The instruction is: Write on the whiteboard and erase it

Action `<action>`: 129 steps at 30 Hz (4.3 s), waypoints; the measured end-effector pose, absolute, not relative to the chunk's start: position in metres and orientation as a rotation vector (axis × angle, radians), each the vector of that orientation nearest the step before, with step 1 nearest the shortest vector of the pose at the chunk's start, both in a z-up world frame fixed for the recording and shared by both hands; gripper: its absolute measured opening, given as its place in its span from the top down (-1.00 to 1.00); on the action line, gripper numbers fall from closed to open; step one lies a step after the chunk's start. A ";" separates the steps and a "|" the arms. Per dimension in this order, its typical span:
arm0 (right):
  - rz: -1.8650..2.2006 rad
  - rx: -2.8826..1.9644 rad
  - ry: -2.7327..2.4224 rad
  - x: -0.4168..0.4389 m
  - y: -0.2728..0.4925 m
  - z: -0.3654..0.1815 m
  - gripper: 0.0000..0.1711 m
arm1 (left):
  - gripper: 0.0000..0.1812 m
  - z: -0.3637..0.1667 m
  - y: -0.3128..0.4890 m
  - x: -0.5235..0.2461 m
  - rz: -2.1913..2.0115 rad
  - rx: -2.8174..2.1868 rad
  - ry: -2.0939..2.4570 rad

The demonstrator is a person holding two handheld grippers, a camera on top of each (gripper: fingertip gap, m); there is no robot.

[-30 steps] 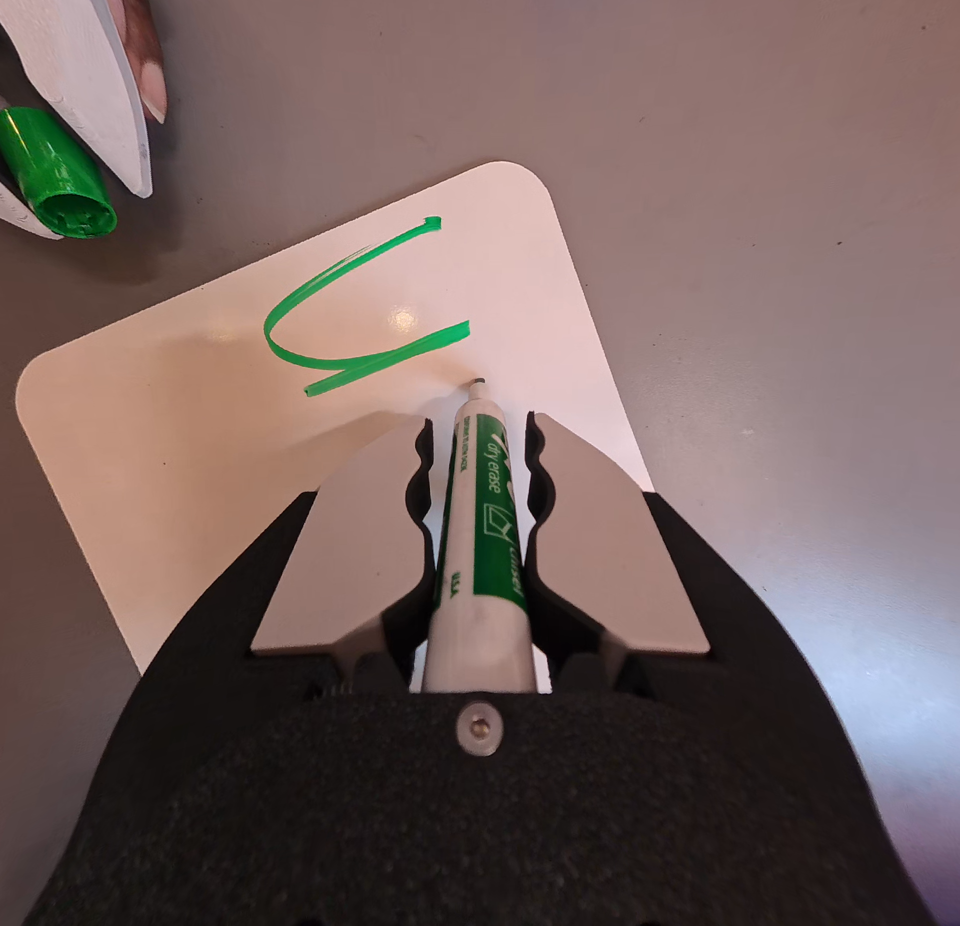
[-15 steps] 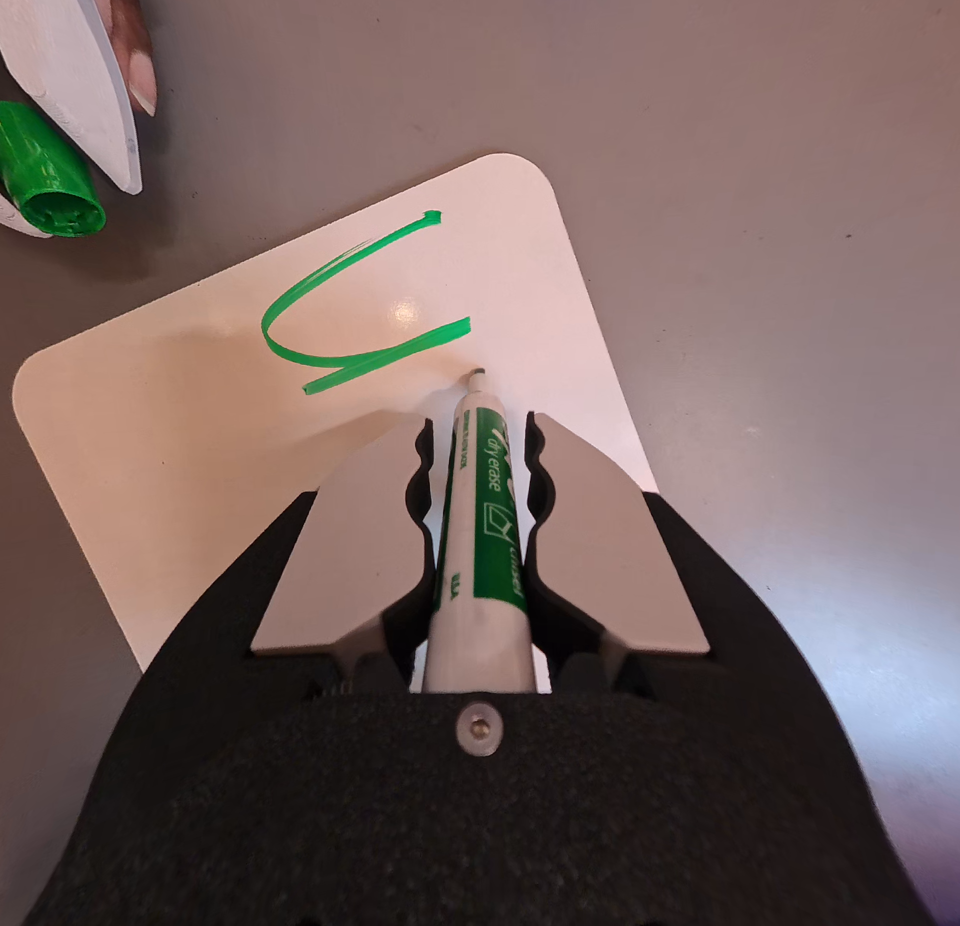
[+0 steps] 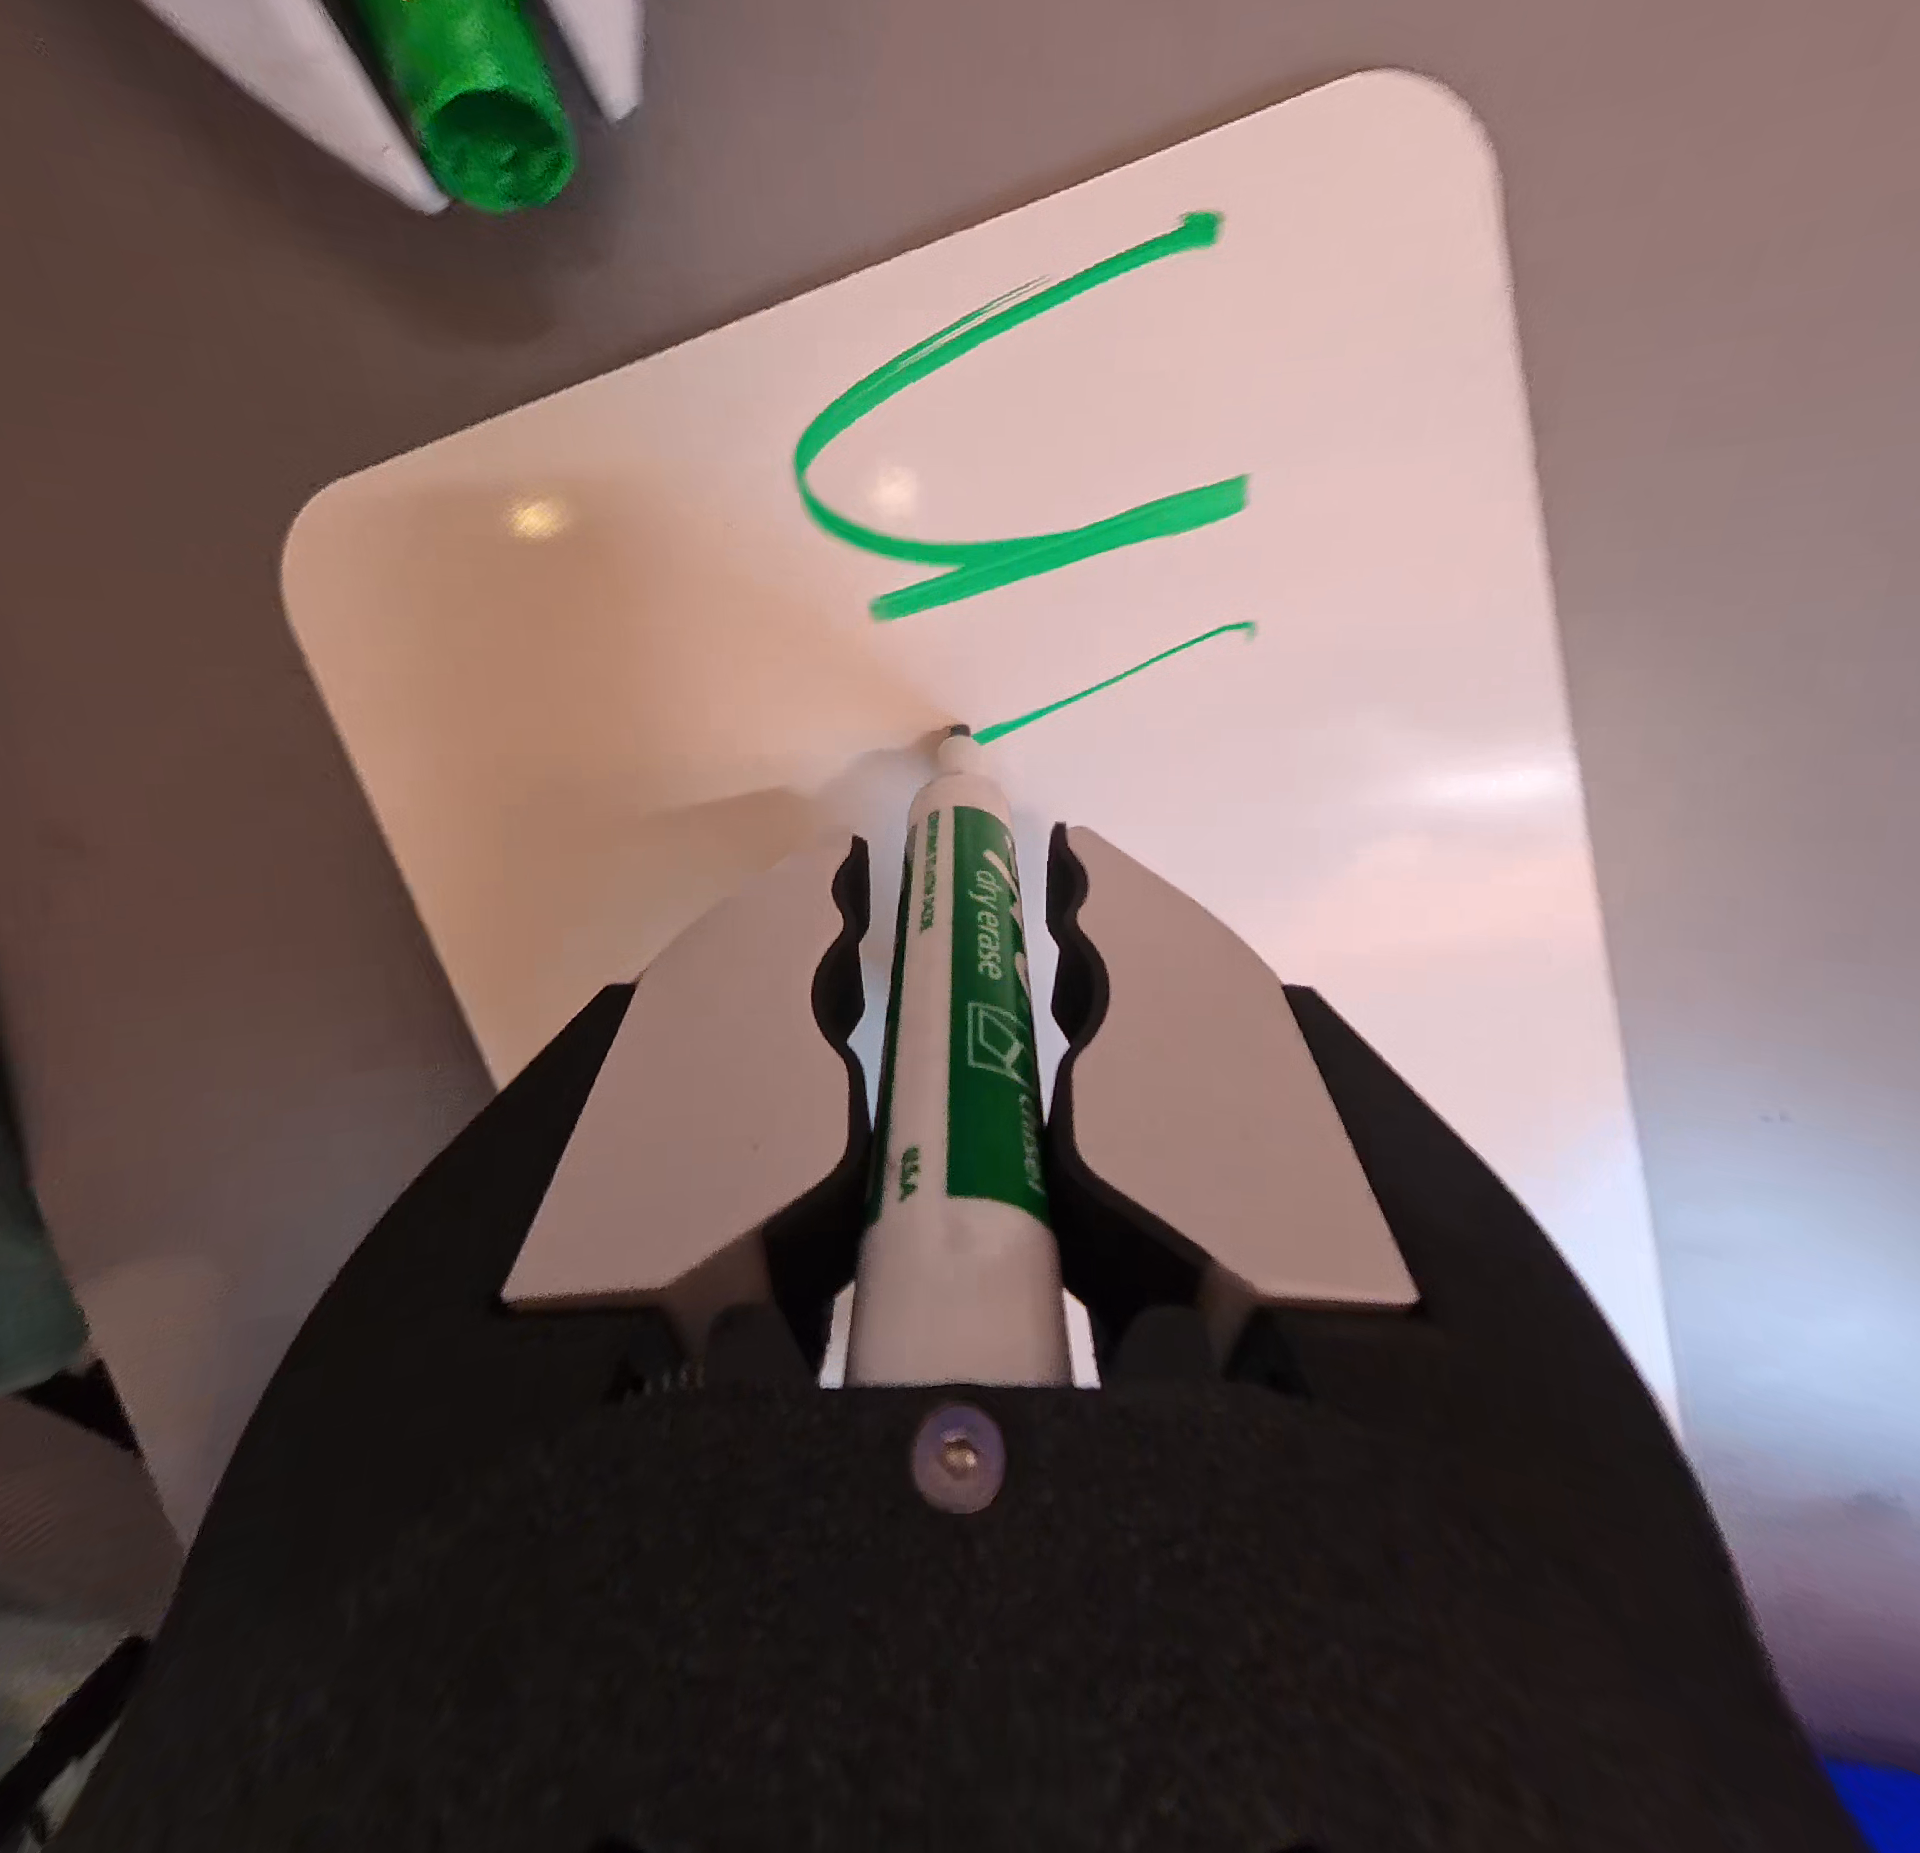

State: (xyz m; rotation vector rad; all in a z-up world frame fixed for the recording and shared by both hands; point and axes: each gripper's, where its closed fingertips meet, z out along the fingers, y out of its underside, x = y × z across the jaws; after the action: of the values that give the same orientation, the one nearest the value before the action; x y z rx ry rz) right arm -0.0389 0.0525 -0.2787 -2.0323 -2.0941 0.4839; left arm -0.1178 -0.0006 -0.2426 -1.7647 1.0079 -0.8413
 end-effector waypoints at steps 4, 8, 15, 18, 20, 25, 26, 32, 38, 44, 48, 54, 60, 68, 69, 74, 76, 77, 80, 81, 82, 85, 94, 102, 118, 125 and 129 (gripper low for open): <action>0.429 -2.023 -2.139 -0.031 0.043 -0.278 0.61 | 0.78 -0.243 -0.001 -0.118 -0.842 -1.766 1.009; 0.425 -2.033 -2.139 -0.032 0.047 -0.278 0.61 | 0.78 -0.243 -0.001 -0.117 -0.841 -1.768 1.010; 0.491 -2.030 -2.034 -0.049 0.067 -0.270 0.61 | 0.78 -0.243 -0.001 -0.117 -0.844 -1.767 1.008; 0.447 -2.025 -1.988 -0.056 0.086 -0.270 0.61 | 0.78 -0.243 -0.001 -0.117 -0.844 -1.767 1.008; 0.444 -2.033 -1.976 -0.059 0.093 -0.273 0.61 | 0.78 -0.243 -0.001 -0.118 -0.845 -1.767 1.007; 0.435 -2.037 -1.979 -0.066 0.101 -0.278 0.61 | 0.78 -0.242 -0.001 -0.118 -0.850 -1.767 1.001; 0.430 -2.038 -1.983 -0.066 0.101 -0.279 0.61 | 0.78 -0.243 -0.001 -0.118 -0.852 -1.767 1.001; 0.370 -2.045 -2.041 -0.063 0.097 -0.279 0.61 | 0.78 -0.243 -0.002 -0.117 -0.852 -1.768 1.004; 0.351 -2.049 -2.106 -0.052 0.078 -0.279 0.61 | 0.78 -0.243 -0.003 -0.116 -0.846 -1.766 1.011; 0.357 -2.050 -2.158 -0.035 0.047 -0.278 0.61 | 0.78 -0.244 -0.003 -0.115 -0.841 -1.765 1.018; 0.353 -2.047 -2.154 -0.030 0.040 -0.278 0.61 | 0.78 -0.244 -0.004 -0.115 -0.839 -1.765 1.020; 0.327 -2.055 -2.100 -0.032 0.064 -0.279 0.61 | 0.78 -0.244 -0.004 -0.115 -0.841 -1.766 1.019; 0.306 -2.086 -1.996 -0.035 0.110 -0.279 0.61 | 0.78 -0.244 -0.003 -0.115 -0.851 -1.768 1.013; 0.382 -2.074 -1.898 -0.025 0.109 -0.258 0.61 | 0.78 -0.244 -0.003 -0.115 -0.860 -1.770 1.008; 0.387 -2.081 -1.895 -0.023 0.107 -0.258 0.61 | 0.78 -0.243 -0.003 -0.115 -0.862 -1.770 1.007; 0.363 -2.100 -1.921 -0.019 0.100 -0.275 0.61 | 0.78 -0.243 -0.003 -0.115 -0.846 -1.768 1.014; 0.365 -2.095 -1.914 -0.021 0.101 -0.276 0.61 | 0.78 -0.243 -0.003 -0.115 -0.836 -1.765 1.019; 0.366 -2.093 -1.911 -0.022 0.102 -0.277 0.61 | 0.78 -0.243 -0.003 -0.115 -0.835 -1.765 1.020; 0.365 -2.091 -1.900 -0.025 0.106 -0.275 0.61 | 0.78 -0.243 -0.003 -0.115 -0.837 -1.764 1.019; 0.362 -2.090 -1.900 -0.025 0.108 -0.275 0.61 | 0.78 -0.243 -0.003 -0.115 -0.839 -1.764 1.019; 0.358 -2.089 -1.901 -0.026 0.109 -0.275 0.61 | 0.78 -0.243 -0.003 -0.115 -0.840 -1.765 1.019; 0.351 -2.089 -1.906 -0.027 0.111 -0.275 0.61 | 0.78 -0.243 -0.003 -0.116 -0.841 -1.767 1.018; 0.354 -2.088 -1.903 -0.029 0.112 -0.274 0.61 | 0.78 -0.243 -0.002 -0.116 -0.840 -1.766 1.017; 0.359 -2.100 -1.898 -0.030 0.114 -0.275 0.61 | 0.78 -0.243 -0.001 -0.117 -0.836 -1.763 1.016; 0.340 -2.121 -1.938 -0.024 0.104 -0.279 0.61 | 0.78 -0.244 0.000 -0.117 -0.837 -1.765 1.019; 0.325 -2.124 -2.052 -0.003 0.059 -0.278 0.61 | 0.78 -0.244 0.000 -0.117 -0.838 -1.765 1.020; 0.293 -2.108 -2.058 0.000 0.058 -0.278 0.61 | 0.78 -0.245 0.000 -0.117 -0.841 -1.767 1.021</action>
State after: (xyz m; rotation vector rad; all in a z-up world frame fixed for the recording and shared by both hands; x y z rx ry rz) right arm -0.0002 0.0579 -0.2783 -2.1085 -2.0576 0.2926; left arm -0.1165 0.0001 -0.2449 -1.7674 1.0205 -0.8414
